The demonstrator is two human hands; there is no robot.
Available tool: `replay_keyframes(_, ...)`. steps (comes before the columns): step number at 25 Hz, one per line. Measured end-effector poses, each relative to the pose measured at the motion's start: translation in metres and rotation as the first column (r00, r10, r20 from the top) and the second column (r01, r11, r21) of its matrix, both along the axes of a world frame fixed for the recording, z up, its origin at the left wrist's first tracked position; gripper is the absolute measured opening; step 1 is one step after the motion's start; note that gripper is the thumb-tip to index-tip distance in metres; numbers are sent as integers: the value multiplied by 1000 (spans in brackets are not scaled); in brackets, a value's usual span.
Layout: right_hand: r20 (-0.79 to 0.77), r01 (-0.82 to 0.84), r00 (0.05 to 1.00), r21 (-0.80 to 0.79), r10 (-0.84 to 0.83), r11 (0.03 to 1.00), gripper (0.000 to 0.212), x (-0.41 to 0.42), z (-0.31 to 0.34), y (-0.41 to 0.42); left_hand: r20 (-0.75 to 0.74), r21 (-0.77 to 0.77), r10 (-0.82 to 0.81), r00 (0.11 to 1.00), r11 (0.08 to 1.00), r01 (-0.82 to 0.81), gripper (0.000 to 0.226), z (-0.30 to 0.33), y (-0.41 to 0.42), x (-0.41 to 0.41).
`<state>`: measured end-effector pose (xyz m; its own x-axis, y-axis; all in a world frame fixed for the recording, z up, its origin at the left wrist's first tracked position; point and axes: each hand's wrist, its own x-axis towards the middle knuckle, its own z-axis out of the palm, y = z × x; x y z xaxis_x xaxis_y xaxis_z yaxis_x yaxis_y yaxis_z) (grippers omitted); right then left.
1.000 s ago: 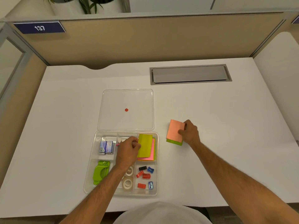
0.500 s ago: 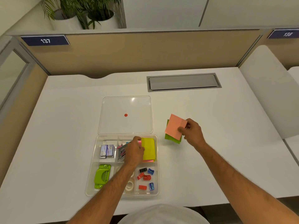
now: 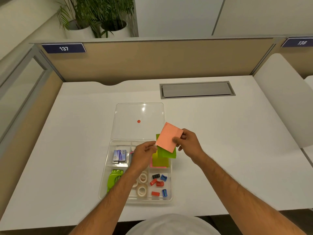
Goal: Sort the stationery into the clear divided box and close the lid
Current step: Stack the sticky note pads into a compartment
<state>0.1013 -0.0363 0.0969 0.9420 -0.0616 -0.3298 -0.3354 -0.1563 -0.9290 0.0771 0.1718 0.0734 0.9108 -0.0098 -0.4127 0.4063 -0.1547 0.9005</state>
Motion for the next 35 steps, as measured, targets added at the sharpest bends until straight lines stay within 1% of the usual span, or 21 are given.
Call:
replay_keyframes(3, -22, -17, 1000, 26, 18, 1000, 16, -4, -3, 13, -1, -6, -18, 1000, 1000, 18, 33, -1, 7, -7)
replay_keyframes(6, -26, -19, 999, 75, 21, 997, 11, -8, -5, 18, -2, 44, 46, 999, 998, -46, 30, -6, 14, -13)
replay_keyframes(9, -20, 39, 999, 78, -38, 996, 11, -8, -8, 16, 39, 102, 110, 993, 988, -113, 31, -10, 25, -16)
replay_keyframes(12, -38, 90, 995, -69, -93, 994, 11, -5, -16, 10, 99, 174, 133, 986, 974, -149, 36, -14, 39, -19)
replay_keyframes(15, -111, 31, 992, -271, -64, 962, 16, -2, -28, 11, 116, 197, 167, 979, 962, -188, 39, -15, 47, -20)
replay_keyframes(17, -152, -36, 988, -363, -21, 931, 18, -2, -37, 17, 121, 206, 176, 977, 958, -198, 40, -15, 48, -21)
replay_keyframes(20, -204, -128, 978, -437, 40, 890, 14, -3, -50, 27, 118, 208, 175, 977, 958, -197, 40, -13, 49, -22)
replay_keyframes(22, -220, -173, 973, -473, 75, 864, 24, -3, -55, 36, 118, 210, 183, 976, 956, -205, 36, -13, 50, -23)
replay_keyframes(25, -239, -203, 966, -475, 96, 857, 36, 0, -56, 46, 120, 208, 177, 977, 958, -200, 36, -11, 52, -24)
replay_keyframes(27, -267, -256, 954, -503, 133, 825, 44, 2, -56, 48, 133, 203, 163, 978, 961, -188, 36, -11, 53, -23)
replay_keyframes(28, -279, -256, 953, -523, 120, 813, 46, 2, -54, 46, 138, 193, 160, 977, 964, -185, 37, -10, 53, -22)
replay_keyframes(30, -255, -172, 966, -551, 32, 816, 46, 2, -48, 42, 140, 171, 158, 977, 968, -181, 39, -9, 53, -20)
replay_keyframes(31, -219, -120, 976, -542, -1, 832, 43, 3, -43, 41, 133, 157, 157, 979, 972, -177, 38, -10, 52, -19)
replay_keyframes(32, -186, -84, 983, -495, -11, 865, 38, 3, -37, 39, 122, 140, 154, 981, 975, -170, 36, -10, 51, -18)
replay_keyframes(34, -165, -93, 985, -277, 48, 956, 23, 2, -24, 40, 104, 108, 132, 986, 984, -143, 33, -11, 47, -16)
replay_keyframes(35, -180, -134, 978, -172, 102, 976, 16, 0, -18, 41, 100, 94, 113, 989, 988, -123, 33, -11, 45, -14)
